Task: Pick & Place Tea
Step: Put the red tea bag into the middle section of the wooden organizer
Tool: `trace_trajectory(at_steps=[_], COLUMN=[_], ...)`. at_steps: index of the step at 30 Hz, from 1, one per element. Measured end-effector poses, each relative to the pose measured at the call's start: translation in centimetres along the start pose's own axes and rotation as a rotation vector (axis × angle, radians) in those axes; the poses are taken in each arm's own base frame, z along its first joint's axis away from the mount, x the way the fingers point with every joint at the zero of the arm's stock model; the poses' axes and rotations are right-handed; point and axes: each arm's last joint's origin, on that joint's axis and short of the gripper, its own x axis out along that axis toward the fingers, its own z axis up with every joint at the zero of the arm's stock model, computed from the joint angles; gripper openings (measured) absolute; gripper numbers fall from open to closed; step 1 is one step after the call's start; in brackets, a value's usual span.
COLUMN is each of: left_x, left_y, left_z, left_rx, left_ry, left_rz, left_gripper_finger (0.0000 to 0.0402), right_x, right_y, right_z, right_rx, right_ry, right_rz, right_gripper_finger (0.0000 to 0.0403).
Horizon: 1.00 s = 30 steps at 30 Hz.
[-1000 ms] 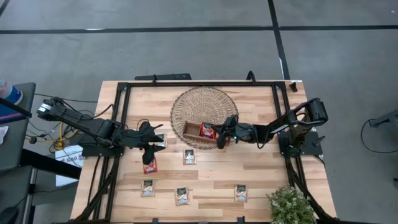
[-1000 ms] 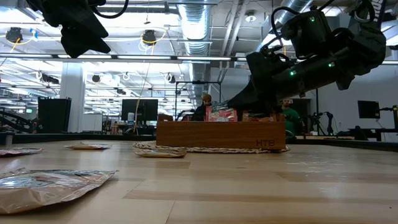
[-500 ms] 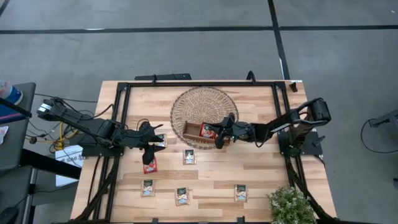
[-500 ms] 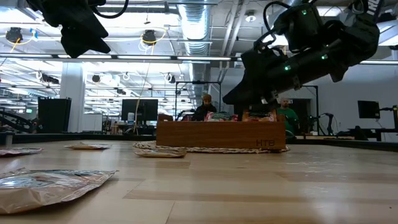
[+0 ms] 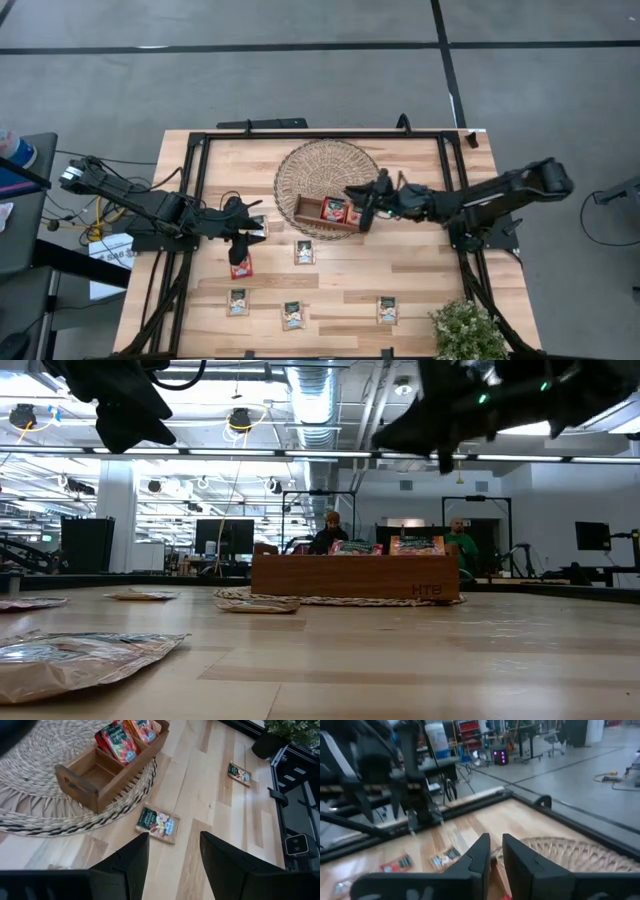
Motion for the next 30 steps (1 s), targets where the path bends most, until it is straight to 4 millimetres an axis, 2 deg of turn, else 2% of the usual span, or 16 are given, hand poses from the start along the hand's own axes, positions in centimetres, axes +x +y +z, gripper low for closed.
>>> trace_trajectory(at_steps=[6,12,23,27,30], left_x=[0.0,0.0,0.1,0.5,1.4], left_y=[0.0,0.0,-0.8,-1.9,-2.8], left_z=[0.0,0.0,1.0,2.0,2.6], left_rx=[-0.013,-0.090,-0.263,-0.261,-0.242], left_ry=[0.000,0.001,-0.072,-0.056,0.022], left_rz=[-0.001,-0.001,-0.088,-0.103,-0.073], left_gripper_finger=[0.0167,0.0167,0.0167,0.0167,0.0167], right_x=[-3.8,-7.5,-12.0,-13.1,-14.0], right_y=[0.0,-0.7,-1.5,-1.8,-2.3], right_z=[3.1,4.6,4.9,4.7,3.9], right_rx=[0.005,0.029,0.037,0.041,0.088], right_ry=[-0.007,0.048,0.140,0.140,0.082], right_rz=[0.088,0.206,0.286,0.313,0.345], right_gripper_finger=[0.0019,0.0001,0.0010,0.0010,0.0010])
